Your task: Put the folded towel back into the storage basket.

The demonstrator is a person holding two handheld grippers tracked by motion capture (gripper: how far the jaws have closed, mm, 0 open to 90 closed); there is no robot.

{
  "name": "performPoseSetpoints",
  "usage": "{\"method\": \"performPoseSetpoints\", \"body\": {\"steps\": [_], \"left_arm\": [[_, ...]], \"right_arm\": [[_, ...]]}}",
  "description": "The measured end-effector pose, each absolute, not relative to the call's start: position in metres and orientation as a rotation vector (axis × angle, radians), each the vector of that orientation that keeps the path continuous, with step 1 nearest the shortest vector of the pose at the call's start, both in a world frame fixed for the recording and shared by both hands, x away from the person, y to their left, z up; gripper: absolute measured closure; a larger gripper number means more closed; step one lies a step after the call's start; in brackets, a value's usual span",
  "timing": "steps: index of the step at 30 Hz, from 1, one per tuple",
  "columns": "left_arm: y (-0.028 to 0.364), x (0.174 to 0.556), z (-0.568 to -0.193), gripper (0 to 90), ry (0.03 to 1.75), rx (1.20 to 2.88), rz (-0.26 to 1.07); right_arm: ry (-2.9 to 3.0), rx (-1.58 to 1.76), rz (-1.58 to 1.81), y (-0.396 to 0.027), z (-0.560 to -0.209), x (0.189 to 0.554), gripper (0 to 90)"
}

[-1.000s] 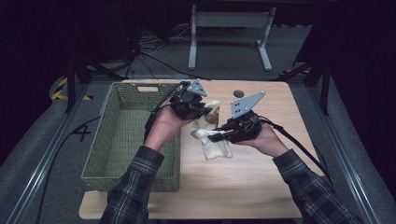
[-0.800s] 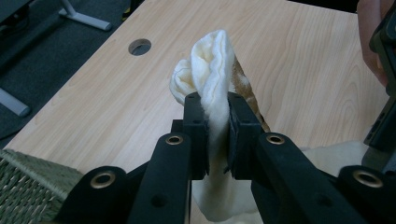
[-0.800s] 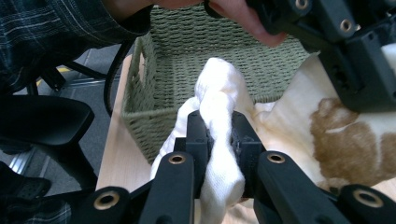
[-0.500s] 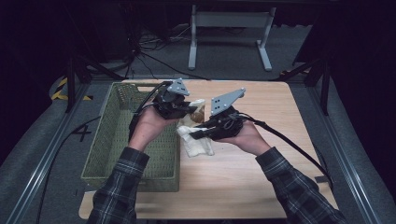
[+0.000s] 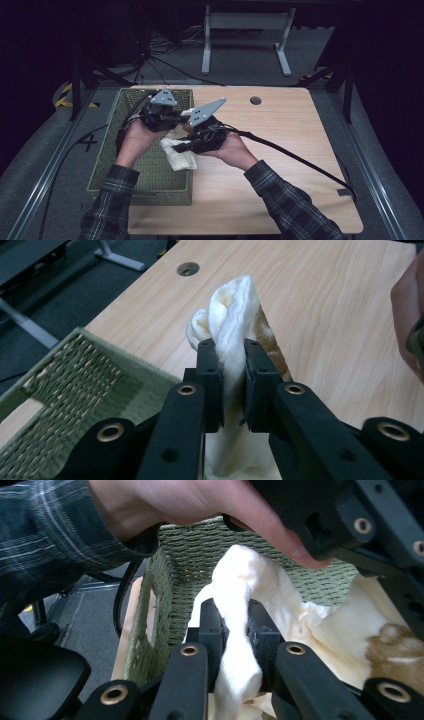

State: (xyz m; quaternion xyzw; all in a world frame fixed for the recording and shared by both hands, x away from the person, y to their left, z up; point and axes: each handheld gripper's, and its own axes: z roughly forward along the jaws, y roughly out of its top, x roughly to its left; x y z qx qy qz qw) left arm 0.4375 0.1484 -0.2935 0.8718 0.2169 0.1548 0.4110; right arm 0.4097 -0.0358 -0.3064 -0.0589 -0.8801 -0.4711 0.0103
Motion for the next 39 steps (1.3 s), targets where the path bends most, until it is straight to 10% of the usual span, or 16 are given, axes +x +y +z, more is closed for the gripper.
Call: {"method": "performPoseSetpoints", "body": {"steps": [39], "left_arm": [[0.167, 0.437, -0.360, 80.6, 0.615, 2.227, 0.326]], "right_arm": [[-2.785, -0.239, -1.339, -0.005, -0.385, 0.401, 80.4]]}}
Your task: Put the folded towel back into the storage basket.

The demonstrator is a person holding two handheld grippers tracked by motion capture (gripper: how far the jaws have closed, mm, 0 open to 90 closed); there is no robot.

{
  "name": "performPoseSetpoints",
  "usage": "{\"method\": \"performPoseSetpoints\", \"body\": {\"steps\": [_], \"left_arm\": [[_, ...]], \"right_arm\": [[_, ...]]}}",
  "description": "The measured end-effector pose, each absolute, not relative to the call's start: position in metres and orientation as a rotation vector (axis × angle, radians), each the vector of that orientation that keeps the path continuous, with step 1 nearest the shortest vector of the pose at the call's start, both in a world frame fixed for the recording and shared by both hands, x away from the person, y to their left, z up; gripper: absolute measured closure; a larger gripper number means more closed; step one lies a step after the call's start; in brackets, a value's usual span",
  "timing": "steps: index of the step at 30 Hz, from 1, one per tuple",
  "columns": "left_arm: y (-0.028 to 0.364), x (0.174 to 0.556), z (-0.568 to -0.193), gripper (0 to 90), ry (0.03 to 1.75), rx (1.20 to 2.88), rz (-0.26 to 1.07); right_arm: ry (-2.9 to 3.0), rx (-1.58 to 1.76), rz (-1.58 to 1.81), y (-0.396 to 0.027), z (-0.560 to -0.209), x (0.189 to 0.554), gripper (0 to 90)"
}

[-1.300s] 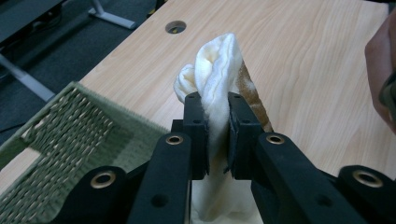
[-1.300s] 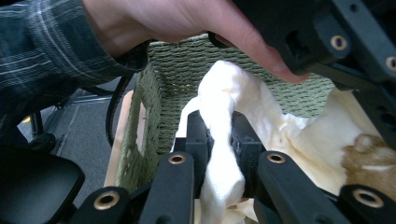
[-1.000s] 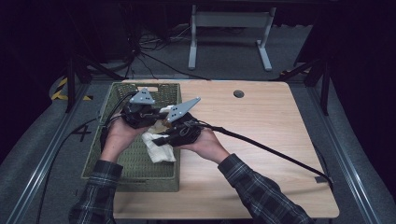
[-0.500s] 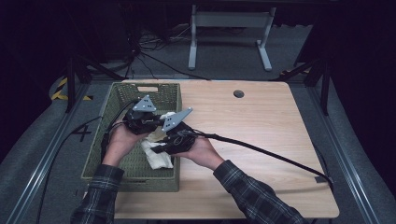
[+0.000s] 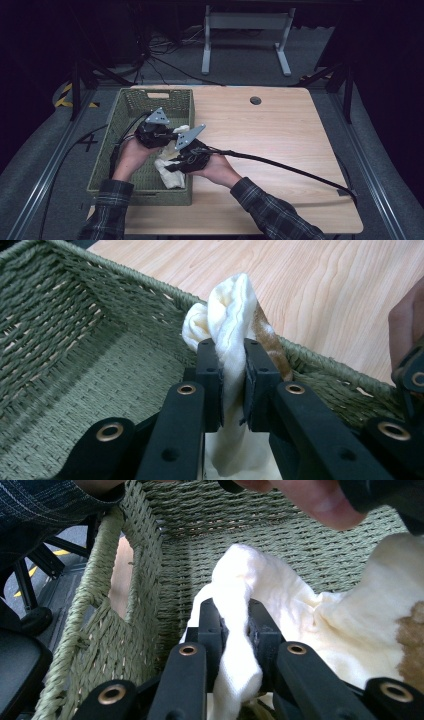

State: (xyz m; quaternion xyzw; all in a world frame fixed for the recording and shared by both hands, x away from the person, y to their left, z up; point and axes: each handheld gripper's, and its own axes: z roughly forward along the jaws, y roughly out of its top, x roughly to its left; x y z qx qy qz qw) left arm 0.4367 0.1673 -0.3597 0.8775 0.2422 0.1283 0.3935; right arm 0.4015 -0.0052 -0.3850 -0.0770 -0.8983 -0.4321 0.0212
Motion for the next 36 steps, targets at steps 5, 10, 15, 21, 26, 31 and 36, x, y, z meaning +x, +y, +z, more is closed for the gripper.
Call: {"method": "performPoseSetpoints", "body": {"steps": [5, 10, 15, 21, 26, 31, 36], "left_arm": [[0.167, 0.437, -0.361, 80.7, 0.612, 2.224, 0.313], [0.166, 0.438, -0.362, 80.7, 0.615, 2.226, 0.312], [0.167, 0.438, -0.360, 80.7, 0.631, 2.220, 0.317], [0.168, 0.447, -0.350, 80.7, 0.701, 2.197, 0.312], [0.163, 0.460, -0.340, 80.7, 0.739, 2.212, 0.321], [0.161, 0.474, -0.338, 80.6, 0.801, 2.225, 0.344], [0.159, 0.493, -0.348, 80.4, 0.877, 2.267, 0.348]], "right_arm": [[-2.786, -0.240, -1.332, -0.005, -0.387, 0.402, 76.4], [-2.781, -0.256, -1.337, -0.008, -0.384, 0.404, 65.5], [-2.778, -0.278, -1.376, -0.015, -0.375, 0.407, 58.2], [-2.794, -0.288, -1.419, -0.033, -0.364, 0.410, 49.8], [-2.814, -0.303, -1.436, -0.055, -0.354, 0.413, 44.9], [-2.834, -0.309, -1.452, -0.074, -0.349, 0.413, 42.5], [-2.878, -0.314, -1.443, -0.100, -0.348, 0.412, 38.0]]}}
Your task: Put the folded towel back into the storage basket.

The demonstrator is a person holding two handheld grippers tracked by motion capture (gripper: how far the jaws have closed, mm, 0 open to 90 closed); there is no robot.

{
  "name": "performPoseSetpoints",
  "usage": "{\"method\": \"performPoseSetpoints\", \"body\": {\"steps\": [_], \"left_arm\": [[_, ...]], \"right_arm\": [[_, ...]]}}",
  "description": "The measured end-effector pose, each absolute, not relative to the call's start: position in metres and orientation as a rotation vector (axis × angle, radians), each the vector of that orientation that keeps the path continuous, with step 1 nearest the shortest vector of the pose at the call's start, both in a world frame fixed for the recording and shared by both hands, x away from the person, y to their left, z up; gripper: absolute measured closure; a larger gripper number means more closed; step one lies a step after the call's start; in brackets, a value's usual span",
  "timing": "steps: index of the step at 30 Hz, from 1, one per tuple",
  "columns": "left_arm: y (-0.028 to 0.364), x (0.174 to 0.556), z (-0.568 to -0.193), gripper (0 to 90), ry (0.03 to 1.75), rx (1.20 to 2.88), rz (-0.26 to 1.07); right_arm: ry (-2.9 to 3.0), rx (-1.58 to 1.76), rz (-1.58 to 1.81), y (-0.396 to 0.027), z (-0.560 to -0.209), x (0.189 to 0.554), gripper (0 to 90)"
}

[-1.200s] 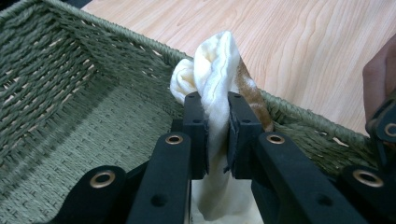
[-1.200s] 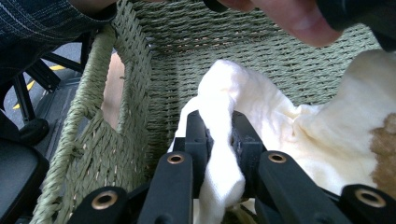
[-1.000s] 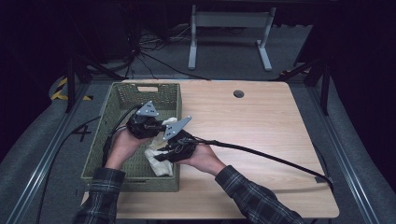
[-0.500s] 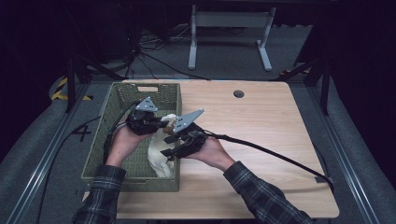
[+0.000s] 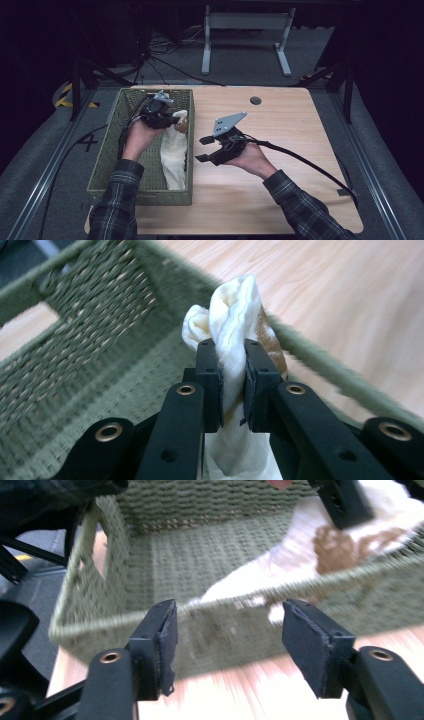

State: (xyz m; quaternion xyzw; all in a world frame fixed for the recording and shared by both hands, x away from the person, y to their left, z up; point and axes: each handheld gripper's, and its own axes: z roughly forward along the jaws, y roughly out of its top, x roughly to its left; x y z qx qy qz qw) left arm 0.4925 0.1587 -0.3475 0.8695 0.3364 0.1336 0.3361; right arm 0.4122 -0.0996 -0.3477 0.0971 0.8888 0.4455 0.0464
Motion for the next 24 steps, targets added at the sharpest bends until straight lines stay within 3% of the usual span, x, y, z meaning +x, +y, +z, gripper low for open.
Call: {"method": "performPoseSetpoints", "body": {"steps": [9, 19, 24], "left_arm": [[0.152, 0.516, -0.366, 78.2, 0.925, 2.278, 0.345], [0.150, 0.516, -0.358, 47.9, 0.929, 2.195, 0.297], [0.141, 0.502, -0.344, 39.2, 0.893, 2.163, 0.274]], "right_arm": [[2.679, 0.356, 1.346, -0.155, -0.354, 0.411, 35.7], [2.656, 0.464, 1.343, -0.205, -0.366, 0.419, 34.7], [2.649, 0.482, 1.334, -0.220, -0.367, 0.420, 33.9]]}}
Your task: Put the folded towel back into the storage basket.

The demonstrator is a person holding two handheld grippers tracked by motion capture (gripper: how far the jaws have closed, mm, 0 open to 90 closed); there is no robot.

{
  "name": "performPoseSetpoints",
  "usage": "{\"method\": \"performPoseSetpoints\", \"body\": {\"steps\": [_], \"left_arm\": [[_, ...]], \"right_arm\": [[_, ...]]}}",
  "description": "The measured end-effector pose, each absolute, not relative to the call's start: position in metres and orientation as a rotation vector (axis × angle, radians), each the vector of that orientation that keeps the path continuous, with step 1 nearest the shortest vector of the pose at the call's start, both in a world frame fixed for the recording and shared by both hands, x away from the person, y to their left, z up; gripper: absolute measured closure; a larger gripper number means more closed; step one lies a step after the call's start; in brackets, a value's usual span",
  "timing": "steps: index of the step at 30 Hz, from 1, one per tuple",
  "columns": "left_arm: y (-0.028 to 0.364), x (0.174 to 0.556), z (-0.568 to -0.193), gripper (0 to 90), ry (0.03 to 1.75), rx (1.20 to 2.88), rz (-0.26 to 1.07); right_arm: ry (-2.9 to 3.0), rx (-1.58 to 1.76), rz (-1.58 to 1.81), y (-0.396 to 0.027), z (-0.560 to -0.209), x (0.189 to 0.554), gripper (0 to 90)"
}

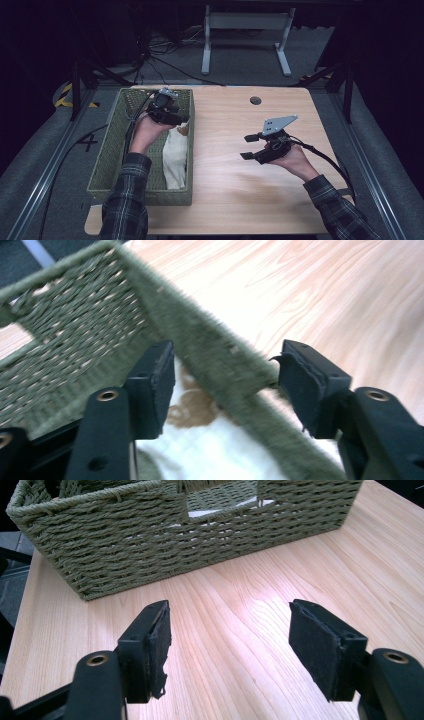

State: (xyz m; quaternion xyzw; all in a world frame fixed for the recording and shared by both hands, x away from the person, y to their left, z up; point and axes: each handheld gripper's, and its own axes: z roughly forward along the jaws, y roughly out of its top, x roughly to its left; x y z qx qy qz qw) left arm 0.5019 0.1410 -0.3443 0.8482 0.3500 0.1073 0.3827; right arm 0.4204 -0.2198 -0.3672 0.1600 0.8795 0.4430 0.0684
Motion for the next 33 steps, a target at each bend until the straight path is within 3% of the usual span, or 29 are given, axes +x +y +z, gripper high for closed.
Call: {"method": "performPoseSetpoints", "body": {"steps": [14, 33], "left_arm": [[0.083, 0.465, -0.326, 22.5, 0.814, 2.183, 0.257], [0.014, 0.423, -0.343, 16.3, 0.764, 2.217, 0.269]], "right_arm": [[2.640, 0.558, 1.263, -0.258, -0.374, 0.414, 32.2], [2.577, 0.671, 1.232, -0.309, -0.390, 0.398, 30.4]]}}
